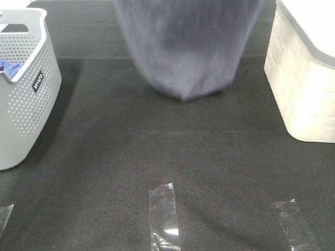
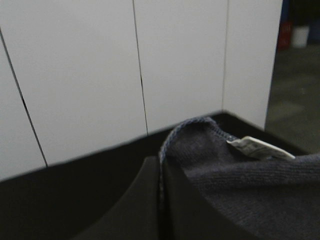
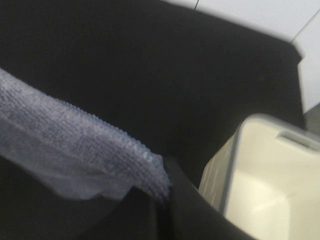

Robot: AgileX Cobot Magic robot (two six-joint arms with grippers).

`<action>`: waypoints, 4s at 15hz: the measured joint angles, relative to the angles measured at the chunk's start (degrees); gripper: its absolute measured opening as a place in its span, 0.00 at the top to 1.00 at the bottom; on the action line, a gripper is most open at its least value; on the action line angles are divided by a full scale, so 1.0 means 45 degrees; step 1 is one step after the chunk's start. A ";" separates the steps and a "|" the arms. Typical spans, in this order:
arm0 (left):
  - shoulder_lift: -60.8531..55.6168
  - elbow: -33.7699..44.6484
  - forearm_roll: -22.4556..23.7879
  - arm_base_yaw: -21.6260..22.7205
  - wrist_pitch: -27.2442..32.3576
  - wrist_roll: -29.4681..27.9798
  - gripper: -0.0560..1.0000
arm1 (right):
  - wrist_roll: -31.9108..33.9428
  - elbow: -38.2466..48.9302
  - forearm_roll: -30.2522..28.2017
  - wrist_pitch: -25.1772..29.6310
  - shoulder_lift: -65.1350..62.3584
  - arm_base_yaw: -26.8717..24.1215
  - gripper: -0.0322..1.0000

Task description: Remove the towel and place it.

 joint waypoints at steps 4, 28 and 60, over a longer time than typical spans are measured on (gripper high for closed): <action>0.0357 0.0000 0.1451 0.0000 0.3858 -0.0191 0.95 | 0.0000 0.1350 0.0738 0.0751 0.0573 0.0000 0.97; 0.2928 -0.2024 0.3565 0.0560 -0.0344 -0.1057 0.95 | 0.1604 -0.0586 -0.3527 -0.2457 0.2585 -0.0191 0.97; -0.7792 1.7507 -0.0433 -0.4545 0.8047 -0.8072 0.95 | -0.0777 1.9863 0.8849 0.0433 -0.6926 -0.0166 0.97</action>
